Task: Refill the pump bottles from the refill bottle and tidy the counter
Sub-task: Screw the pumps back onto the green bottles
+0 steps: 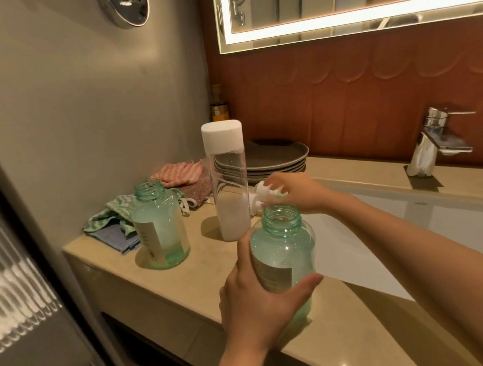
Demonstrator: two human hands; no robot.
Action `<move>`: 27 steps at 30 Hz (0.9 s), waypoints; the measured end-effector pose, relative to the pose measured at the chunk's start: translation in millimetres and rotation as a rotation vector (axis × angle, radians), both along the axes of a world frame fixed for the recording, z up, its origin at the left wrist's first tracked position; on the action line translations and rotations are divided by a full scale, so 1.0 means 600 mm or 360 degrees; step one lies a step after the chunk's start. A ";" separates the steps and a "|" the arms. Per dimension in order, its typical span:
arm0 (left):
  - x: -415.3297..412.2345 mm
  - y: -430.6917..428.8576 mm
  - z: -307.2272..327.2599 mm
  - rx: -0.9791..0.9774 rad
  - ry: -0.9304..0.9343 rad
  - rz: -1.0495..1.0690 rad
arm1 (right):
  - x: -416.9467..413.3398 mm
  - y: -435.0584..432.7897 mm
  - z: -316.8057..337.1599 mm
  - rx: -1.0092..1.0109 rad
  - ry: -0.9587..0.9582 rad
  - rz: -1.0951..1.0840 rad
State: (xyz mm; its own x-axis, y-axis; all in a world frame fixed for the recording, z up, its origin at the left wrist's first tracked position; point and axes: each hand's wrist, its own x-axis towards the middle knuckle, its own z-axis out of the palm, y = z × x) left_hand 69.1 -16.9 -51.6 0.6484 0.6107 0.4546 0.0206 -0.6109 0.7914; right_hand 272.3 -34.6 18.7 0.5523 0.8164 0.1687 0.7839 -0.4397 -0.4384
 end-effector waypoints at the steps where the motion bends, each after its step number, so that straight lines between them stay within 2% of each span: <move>1: 0.000 0.000 0.000 -0.0001 0.0012 0.0000 | 0.004 0.000 -0.009 -0.0099 -0.0063 0.0002; 4: -0.001 -0.002 0.003 -0.0003 0.0023 -0.0004 | 0.014 0.012 -0.039 -0.0266 -0.0241 -0.0012; 9: 0.000 -0.002 0.002 -0.0017 0.0055 0.0012 | 0.010 0.034 -0.074 -0.0268 -0.0544 -0.0120; 16: -0.001 0.000 0.001 -0.0020 0.0040 0.0002 | -0.004 0.018 -0.031 0.0302 -0.0358 -0.0079; 23: -0.002 -0.001 0.004 -0.0074 0.0110 0.0015 | -0.017 -0.027 0.079 0.0943 -0.0439 -0.0127; 27: -0.002 -0.002 0.005 -0.0098 0.0065 0.0005 | -0.022 -0.065 0.134 0.1202 -0.0539 -0.0159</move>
